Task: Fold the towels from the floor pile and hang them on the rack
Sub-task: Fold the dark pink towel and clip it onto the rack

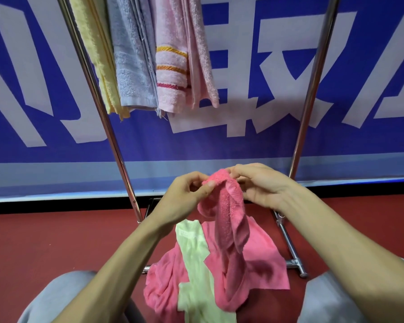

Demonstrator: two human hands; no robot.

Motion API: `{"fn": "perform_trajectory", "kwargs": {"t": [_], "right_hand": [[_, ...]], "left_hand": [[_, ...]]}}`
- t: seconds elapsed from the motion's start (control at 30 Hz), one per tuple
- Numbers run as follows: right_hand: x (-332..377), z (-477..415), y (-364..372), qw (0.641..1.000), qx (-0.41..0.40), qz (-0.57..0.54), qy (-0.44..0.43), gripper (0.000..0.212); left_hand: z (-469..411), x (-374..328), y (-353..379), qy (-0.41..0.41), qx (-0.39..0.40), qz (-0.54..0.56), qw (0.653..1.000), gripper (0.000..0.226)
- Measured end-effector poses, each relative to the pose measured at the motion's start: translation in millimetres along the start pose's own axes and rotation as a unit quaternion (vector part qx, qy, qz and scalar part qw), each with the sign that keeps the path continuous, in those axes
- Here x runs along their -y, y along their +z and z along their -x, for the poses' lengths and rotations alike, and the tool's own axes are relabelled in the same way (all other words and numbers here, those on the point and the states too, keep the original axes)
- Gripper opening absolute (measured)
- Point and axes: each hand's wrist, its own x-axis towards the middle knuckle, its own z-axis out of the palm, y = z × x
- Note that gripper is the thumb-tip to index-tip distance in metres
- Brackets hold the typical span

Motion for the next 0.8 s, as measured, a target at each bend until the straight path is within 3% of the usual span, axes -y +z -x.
{"fn": "perform_trajectory", "kwargs": {"t": [0.1,0.2,0.3,0.4,0.57,0.8], "right_hand": [[-1.9,-1.7,-0.1,1.0,-0.009,0.026,-0.005,0.021],[-4.5,-1.8,0.8,0.995,-0.016,0.095,-0.031,0.019],[-6.4,-2.5,3.2,0.985,-0.025,0.153,-0.072,0.011],[-8.5,-3.1,5.6,0.968,-0.053,0.212,-0.125,0.009],[-9.8,0.4,9.9,0.894,-0.044,0.357,-0.266,0.015],[-13.6,0.6,10.2,0.886,-0.015,0.372,-0.277,0.043]], "left_hand": [[0.9,-4.3,3.1,0.015,-0.026,-0.078,0.997,0.021],[-1.1,-1.4,3.2,-0.002,-0.052,-0.075,0.996,0.028],[-2.5,-1.4,1.8,-0.013,-0.053,-0.012,0.998,0.038],[-3.4,-2.6,1.0,-0.038,-0.06,0.048,0.996,0.03],[-5.0,-2.2,-5.4,-0.115,-0.065,0.151,0.98,0.031],[-9.6,2.0,-11.7,-0.188,-0.039,0.276,0.942,0.043]]}}
